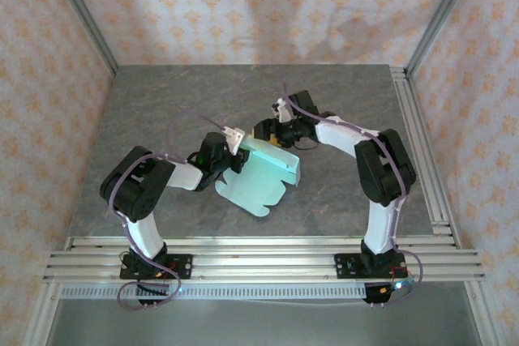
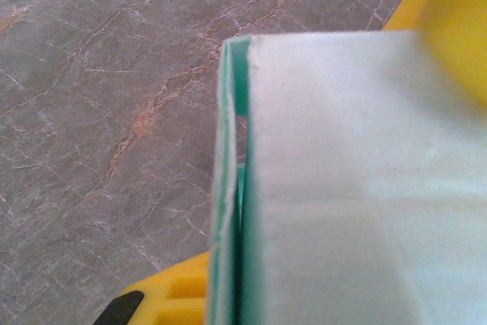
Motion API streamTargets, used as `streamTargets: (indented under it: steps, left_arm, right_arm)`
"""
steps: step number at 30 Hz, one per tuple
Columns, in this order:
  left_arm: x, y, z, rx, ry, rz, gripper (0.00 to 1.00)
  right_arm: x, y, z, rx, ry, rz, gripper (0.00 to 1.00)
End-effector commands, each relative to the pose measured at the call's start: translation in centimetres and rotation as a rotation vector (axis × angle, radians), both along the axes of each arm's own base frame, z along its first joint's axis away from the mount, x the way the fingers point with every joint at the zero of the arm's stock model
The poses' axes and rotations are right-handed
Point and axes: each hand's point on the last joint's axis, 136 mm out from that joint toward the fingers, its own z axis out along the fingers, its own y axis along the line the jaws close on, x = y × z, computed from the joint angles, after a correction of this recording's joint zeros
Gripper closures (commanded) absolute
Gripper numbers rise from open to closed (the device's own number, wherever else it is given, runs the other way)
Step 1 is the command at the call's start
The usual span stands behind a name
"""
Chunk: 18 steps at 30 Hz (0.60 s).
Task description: Fold the paper box
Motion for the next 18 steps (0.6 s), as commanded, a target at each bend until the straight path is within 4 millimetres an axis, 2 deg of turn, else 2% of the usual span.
streamTargets:
  steps: [1, 4, 9, 13, 18]
  left_arm:
    - [0.0, -0.4, 2.6, -0.049, -0.041, -0.024, 1.0]
    - [-0.2, -0.6, 4.1, -0.091, -0.065, -0.031, 1.0]
    - [-0.4, -0.8, 6.0, -0.142, -0.089, -0.041, 1.0]
    - [0.0, -1.1, 6.6, -0.18, -0.083, -0.028, 1.0]
    - [0.9, -0.7, 6.4, -0.194, -0.079, 0.028, 1.0]
  right_arm:
    - [3.3, -2.6, 2.3, 0.059, -0.062, -0.158, 0.27]
    - [3.7, -3.7, 0.7, 0.03, -0.035, -0.162, 0.31]
    - [2.3, -2.8, -1.1, 0.013, -0.016, -0.016, 0.37]
    - [0.4, -0.6, -0.2, 0.05, -0.062, 0.109, 0.42]
    - [-2.2, 1.9, 1.1, 0.083, -0.112, 0.227, 0.42]
